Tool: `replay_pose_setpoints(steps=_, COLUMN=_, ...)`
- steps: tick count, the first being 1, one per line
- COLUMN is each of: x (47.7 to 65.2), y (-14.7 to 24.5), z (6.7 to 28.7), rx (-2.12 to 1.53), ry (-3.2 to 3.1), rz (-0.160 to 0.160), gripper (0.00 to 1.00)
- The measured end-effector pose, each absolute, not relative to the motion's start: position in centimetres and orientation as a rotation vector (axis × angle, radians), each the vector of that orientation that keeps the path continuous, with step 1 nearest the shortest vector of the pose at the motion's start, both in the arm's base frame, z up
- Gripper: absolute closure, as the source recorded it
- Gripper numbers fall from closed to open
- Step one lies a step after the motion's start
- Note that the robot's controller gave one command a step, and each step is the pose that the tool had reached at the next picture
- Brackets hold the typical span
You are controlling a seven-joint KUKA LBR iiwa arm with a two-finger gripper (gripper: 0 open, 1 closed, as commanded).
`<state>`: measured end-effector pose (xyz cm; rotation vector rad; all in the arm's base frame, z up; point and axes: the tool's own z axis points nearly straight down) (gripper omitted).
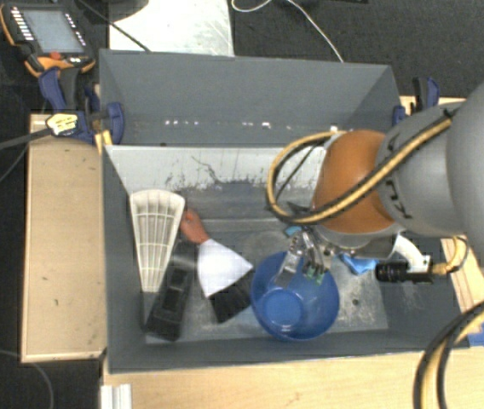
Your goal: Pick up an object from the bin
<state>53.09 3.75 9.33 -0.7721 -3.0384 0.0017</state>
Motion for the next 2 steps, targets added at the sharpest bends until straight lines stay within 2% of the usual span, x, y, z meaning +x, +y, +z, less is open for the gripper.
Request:
replay_pose_setpoints(steps=1, x=52.55, y=4.66, z=7.45, rx=-0.803, ry=-3.032, rz=0.003, gripper=1.00)
replay_pose_setpoints(steps=2, x=52.55, y=4.65, z=7.45, rx=-0.804, ry=-3.032, rz=0.003, gripper=1.00)
